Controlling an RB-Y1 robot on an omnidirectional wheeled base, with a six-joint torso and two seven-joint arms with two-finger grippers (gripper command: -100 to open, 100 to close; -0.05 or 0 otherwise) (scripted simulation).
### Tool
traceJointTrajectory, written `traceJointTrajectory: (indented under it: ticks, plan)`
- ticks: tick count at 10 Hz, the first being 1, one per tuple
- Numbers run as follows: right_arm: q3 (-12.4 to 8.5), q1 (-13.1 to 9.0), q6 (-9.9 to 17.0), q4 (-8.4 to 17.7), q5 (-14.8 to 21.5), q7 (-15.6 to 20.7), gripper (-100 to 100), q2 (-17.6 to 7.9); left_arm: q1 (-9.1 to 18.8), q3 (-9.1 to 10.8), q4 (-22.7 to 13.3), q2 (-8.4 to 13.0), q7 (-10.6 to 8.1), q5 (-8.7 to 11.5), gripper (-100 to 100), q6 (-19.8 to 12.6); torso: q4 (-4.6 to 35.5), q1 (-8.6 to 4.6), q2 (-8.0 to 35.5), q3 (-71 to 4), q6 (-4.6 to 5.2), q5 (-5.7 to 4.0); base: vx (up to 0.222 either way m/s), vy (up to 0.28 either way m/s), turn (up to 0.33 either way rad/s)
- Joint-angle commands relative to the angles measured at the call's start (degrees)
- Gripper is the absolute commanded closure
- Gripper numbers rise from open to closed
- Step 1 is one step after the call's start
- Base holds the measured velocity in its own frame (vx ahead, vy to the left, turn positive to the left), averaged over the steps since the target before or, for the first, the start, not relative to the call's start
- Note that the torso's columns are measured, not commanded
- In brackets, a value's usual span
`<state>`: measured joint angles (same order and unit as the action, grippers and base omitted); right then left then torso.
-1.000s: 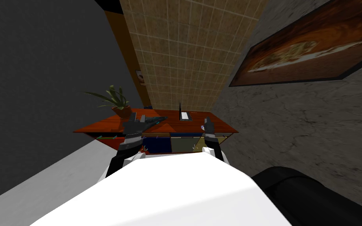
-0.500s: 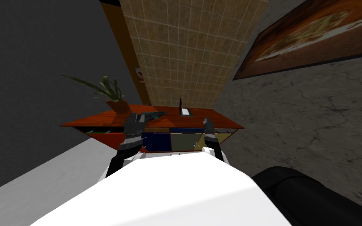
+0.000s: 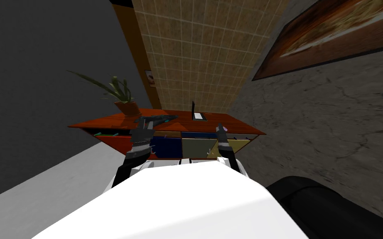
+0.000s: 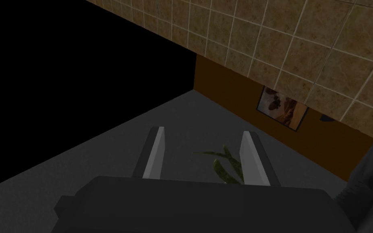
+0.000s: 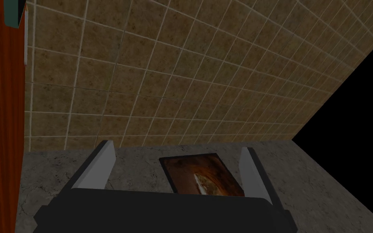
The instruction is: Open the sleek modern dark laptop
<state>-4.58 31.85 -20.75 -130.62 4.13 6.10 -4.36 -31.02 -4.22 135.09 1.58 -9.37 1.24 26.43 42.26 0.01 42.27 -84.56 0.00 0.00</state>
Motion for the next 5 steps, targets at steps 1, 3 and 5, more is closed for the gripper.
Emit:
traceJointTrajectory:
  ticks: [1, 3, 5]
  plan:
    - [-2.5, 1.2, 0.3, 1.6, 2.2, -0.1, -100, -4.7, 0.0, 0.0, 0.0, 0.0, 0.0, 0.0, 0, 0.0, 0.0, 0.05, 0.0, 0.0, -0.01, 0.01, -0.023, 0.088, 0.194]
    - [-5.3, 2.5, 0.6, 3.0, 4.5, -0.4, -100, -8.4, 0.0, -0.01, 0.0, 0.0, 0.0, 0.0, 0, 0.0, 0.0, 0.13, 0.0, 0.0, 0.0, 0.04, -0.014, 0.114, 0.213]
    - [-7.0, 3.2, 0.7, 3.8, 5.8, -0.5, -100, -10.4, 0.0, -0.01, 0.0, 0.0, 0.0, 0.0, 0, 0.0, 0.0, 0.09, 0.0, 0.0, 0.02, 0.02, -0.017, 0.121, 0.13]
